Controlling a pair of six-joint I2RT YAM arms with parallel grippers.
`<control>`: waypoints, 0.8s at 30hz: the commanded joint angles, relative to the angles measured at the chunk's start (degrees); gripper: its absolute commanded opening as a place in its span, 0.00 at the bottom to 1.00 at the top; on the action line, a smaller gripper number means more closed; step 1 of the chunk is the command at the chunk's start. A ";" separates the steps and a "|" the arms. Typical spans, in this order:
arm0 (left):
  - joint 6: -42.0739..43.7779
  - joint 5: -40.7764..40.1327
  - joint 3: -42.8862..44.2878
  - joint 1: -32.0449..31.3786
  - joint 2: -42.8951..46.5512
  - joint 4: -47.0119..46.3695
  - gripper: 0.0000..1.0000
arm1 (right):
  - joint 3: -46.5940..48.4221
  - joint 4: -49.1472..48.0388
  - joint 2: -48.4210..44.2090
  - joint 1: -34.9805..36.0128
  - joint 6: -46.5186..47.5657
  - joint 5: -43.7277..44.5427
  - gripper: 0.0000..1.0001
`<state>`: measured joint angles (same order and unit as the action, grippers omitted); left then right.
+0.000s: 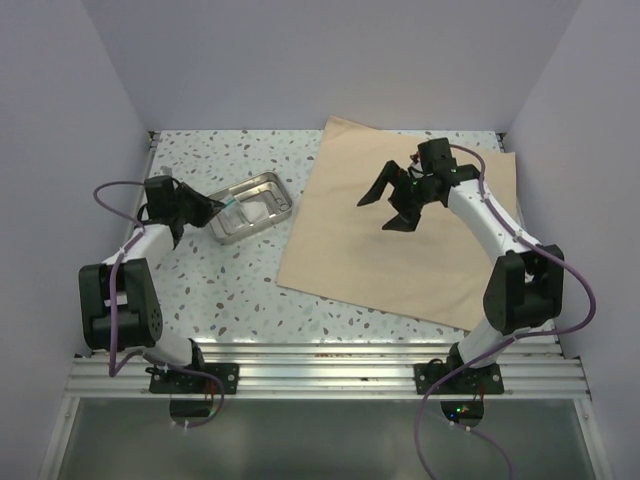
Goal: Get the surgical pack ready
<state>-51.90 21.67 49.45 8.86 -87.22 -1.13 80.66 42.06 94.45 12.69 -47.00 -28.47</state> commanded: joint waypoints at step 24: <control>-5.77 -0.23 -5.06 0.10 -1.82 -5.84 0.57 | -3.32 0.56 0.90 -0.30 7.80 -1.59 0.99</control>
<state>-61.14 19.44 45.91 9.58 -92.29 -9.32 76.73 43.22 94.52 12.67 -41.10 -29.54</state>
